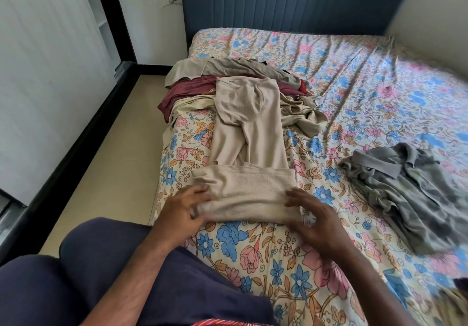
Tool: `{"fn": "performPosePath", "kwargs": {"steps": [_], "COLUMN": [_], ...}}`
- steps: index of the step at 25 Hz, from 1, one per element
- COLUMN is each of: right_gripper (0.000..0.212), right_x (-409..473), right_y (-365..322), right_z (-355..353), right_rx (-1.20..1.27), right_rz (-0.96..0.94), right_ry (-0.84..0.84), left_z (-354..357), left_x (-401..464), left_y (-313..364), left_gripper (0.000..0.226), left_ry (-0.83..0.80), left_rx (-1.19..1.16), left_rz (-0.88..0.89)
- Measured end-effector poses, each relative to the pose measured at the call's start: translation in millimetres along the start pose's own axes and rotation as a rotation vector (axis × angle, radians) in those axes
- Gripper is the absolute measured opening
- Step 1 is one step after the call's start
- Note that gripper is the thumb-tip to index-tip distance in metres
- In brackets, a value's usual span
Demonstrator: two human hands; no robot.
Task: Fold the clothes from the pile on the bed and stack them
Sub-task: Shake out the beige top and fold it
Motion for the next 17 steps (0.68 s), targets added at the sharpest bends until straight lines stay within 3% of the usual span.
{"fn": "performPosePath", "kwargs": {"steps": [2,4,8,11,14,17], "right_gripper": [0.069,0.075,0.062,0.052,0.036,0.047], "right_x": [4.0,11.1,14.4,15.8,20.9,13.9], "right_y": [8.2,14.8,20.9,11.2,-20.7,-44.5], "right_z": [7.0,9.1,7.6,-7.4,-34.5,-56.5], "right_rx": [-0.211,-0.386,-0.501,-0.309,-0.081,0.067], "right_rz": [-0.011,-0.023,-0.053,-0.071,0.015,0.079], "right_ry": [-0.284,-0.371,-0.393,-0.426,-0.468,-0.629], "left_z": [14.6,18.8,12.7,-6.3,-36.2,-56.5], "left_x": [0.4,5.3,10.4,10.9,18.7,13.7], "left_y": [-12.2,-24.8,-28.5,-19.1,-0.3,27.0], "left_gripper": [0.100,0.109,0.082,0.074,0.051,0.019], "left_ry": [-0.351,-0.465,-0.381,-0.350,-0.510,-0.824], "left_rx": [0.280,0.395,0.591,0.531,0.123,0.070], "left_rz": [-0.074,-0.074,0.077,0.235,0.028,-0.130]}}
Point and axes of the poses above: each hand's wrist, its own x-axis towards the middle knuckle, its own z-axis out of the palm, y = z × x, the point moved 4 cm from there along x, towards the middle knuckle, and after that the axes turned 4 degrees about x, right-handed, at the moved point
